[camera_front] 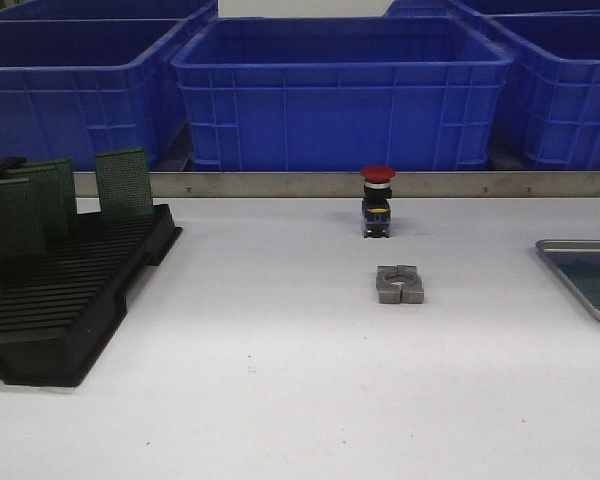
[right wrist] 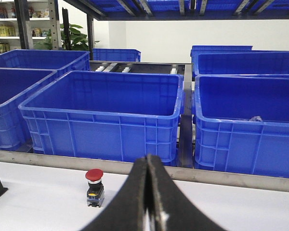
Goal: Place circuit board on tray
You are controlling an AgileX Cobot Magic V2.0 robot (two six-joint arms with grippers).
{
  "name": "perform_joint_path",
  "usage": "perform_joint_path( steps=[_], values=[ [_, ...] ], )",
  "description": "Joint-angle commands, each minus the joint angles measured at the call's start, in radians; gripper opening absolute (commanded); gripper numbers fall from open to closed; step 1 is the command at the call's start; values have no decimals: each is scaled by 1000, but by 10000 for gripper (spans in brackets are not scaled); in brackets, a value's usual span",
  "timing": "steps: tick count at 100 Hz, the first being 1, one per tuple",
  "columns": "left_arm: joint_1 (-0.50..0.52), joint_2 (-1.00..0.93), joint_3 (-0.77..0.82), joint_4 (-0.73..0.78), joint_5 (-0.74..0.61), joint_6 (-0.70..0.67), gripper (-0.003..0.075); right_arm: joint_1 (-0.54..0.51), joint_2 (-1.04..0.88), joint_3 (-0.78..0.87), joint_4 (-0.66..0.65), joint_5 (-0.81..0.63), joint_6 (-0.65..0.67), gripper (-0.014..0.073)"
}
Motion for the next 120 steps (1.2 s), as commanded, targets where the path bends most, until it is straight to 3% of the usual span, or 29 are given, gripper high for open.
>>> perform_joint_path(
  steps=[1, 54, 64, 72, 84, 91, 120],
  values=[
    [3, 6, -30, -10, -65, -10, -18, 1, 8, -28, 14, -39, -11, -68],
    [3, 6, -30, -6, -76, -10, -18, 1, 8, -28, 14, -39, -11, -68],
    [3, 6, -28, 90, -72, -21, -18, 1, 8, -28, 14, -39, -11, -68],
    [3, 6, -22, 257, -71, -173, -18, 1, 8, -28, 14, -39, -11, -68],
    [3, 6, -2, 570, -85, -524, -18, 1, 8, -28, 14, -39, -11, -68],
    [3, 6, 18, 684, -106, -634, -18, 1, 8, -28, 14, -39, -11, -68],
    [60, -109, 127, 734, -152, -671, -18, 1, 8, -28, 14, -39, -11, -68]
  ],
)
